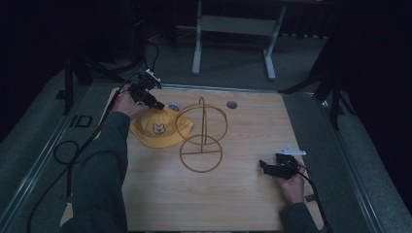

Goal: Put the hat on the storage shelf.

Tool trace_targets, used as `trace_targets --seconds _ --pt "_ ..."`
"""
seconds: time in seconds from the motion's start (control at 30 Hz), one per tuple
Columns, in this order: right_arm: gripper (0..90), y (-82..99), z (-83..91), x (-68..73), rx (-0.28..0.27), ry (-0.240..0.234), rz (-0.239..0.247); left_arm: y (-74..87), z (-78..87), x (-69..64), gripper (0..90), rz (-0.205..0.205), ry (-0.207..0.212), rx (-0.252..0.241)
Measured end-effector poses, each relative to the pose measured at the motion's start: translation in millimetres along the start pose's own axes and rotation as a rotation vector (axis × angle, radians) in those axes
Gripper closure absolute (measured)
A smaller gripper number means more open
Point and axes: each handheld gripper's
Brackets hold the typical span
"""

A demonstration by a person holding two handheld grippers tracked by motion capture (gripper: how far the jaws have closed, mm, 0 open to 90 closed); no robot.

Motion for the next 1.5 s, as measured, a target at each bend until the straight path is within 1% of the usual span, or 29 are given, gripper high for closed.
trace_targets --seconds 0.1,0.17,0.23,0.33,0.4,0.43,0.53,0.6,0.73,0.8,0.83,0.87,1.0,1.13,1.17,1.2,1.37,1.5 --pt "20.6 0.0 0.0 0.0 0.0 0.0 0.0 0.1 -8.4 -1.2 38.5 -0.023 0.011 0.037" --pt "20.6 0.0 0.0 0.0 0.0 0.0 0.0 1.3 -12.4 -0.7 43.8 -0.024 0.032 0.062" --pt "20.6 0.0 0.0 0.0 0.0 0.0 0.0 1.6 -13.9 -1.5 49.8 -0.031 0.042 0.068" --pt "20.6 0.0 0.0 0.0 0.0 0.0 0.0 1.0 -15.1 -5.9 56.9 -0.077 0.021 0.085" --pt "20.5 0.0 0.0 0.0 0.0 0.0 0.0 1.8 -16.1 -7.5 63.0 -0.088 0.013 0.101" --pt "20.6 0.0 0.0 0.0 0.0 0.0 0.0 2.4 -16.7 -8.1 67.6 -0.098 0.004 0.108" --pt "20.6 0.0 0.0 0.0 0.0 0.0 0.0 2.9 -16.8 -9.9 78.1 -0.126 0.003 0.127" --pt "20.6 0.0 0.0 0.0 0.0 0.0 0.0 2.8 -16.3 -10.5 81.7 -0.13 0.01 0.128" --pt "20.5 0.0 0.0 0.0 0.0 0.0 0.0 1.8 -14.6 -12.0 83.9 -0.14 0.02 0.138" --pt "20.5 0.0 0.0 0.0 0.0 0.0 0.0 1.0 -13.1 -12.6 84.2 -0.151 0.022 0.149" --pt "20.6 0.0 0.0 0.0 0.0 0.0 0.0 0.9 -12.7 -13.6 84.3 -0.147 0.023 0.147" --pt "20.5 0.0 0.0 0.0 0.0 0.0 0.0 0.6 -11.7 -13.6 84.3 -0.155 0.023 0.153" --pt "20.6 0.0 0.0 0.0 0.0 0.0 0.0 -0.3 -6.9 -13.3 84.5 -0.152 0.029 0.153" --pt "20.5 0.0 0.0 0.0 0.0 0.0 0.0 -0.5 -1.7 -12.5 84.5 -0.143 0.034 0.141" --pt "20.6 0.0 0.0 0.0 0.0 0.0 0.001 -0.1 3.0 -13.2 84.5 -0.134 0.034 0.133" --pt "20.6 0.0 0.0 0.0 0.0 0.0 0.001 0.1 5.5 -12.5 84.5 -0.144 0.035 0.137" --pt "20.6 0.0 0.0 0.0 0.0 0.0 0.001 2.5 16.0 -11.0 84.5 -0.131 0.035 0.13" --pt "20.6 0.0 0.1 -0.1 0.001 0.001 0.002 4.5 25.8 -7.5 84.5 -0.135 0.028 0.127"
Point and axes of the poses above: each handheld gripper's, and its own axes: z roughly backward along the jaws, y roughly out of its underside, x roughly to its left, and after that the axes turned 12 degrees about -y, right-handed
